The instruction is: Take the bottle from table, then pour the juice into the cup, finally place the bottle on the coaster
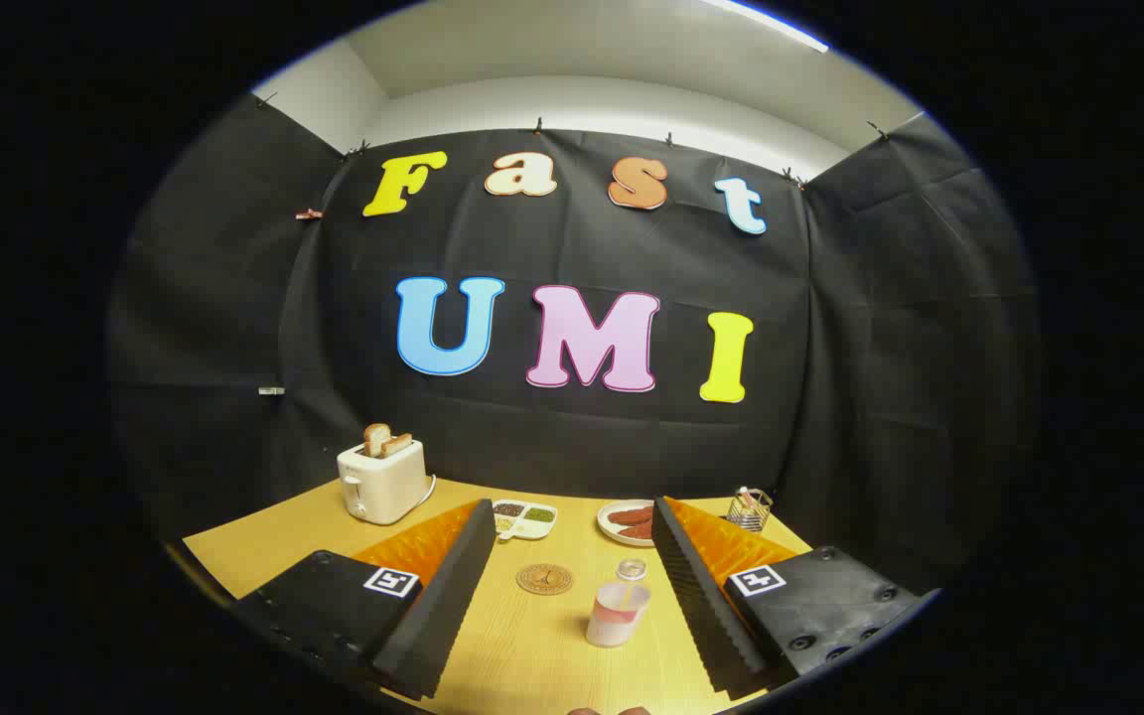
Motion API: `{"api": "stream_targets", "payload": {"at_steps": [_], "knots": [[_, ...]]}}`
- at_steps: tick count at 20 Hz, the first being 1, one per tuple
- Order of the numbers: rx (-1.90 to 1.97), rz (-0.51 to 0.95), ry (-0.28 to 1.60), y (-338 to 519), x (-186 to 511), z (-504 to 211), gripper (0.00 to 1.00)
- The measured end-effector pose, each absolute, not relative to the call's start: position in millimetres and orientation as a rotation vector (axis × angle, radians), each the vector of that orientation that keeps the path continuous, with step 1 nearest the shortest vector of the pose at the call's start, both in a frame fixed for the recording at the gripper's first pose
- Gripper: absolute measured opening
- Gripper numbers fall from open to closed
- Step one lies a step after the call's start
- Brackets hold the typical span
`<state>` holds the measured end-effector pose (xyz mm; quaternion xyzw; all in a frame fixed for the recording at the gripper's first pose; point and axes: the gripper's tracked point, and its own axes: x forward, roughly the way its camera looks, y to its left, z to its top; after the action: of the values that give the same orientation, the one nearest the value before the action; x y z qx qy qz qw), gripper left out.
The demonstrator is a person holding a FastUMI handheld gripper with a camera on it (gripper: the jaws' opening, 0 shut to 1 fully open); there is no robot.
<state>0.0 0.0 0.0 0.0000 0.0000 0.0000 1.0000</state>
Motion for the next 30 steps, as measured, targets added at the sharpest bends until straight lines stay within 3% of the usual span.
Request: {"api": "stream_targets", "payload": {"at_steps": [30], "knots": [[0.047, 0.069, 0.069, -50, 75, -57, 0.97]]}}
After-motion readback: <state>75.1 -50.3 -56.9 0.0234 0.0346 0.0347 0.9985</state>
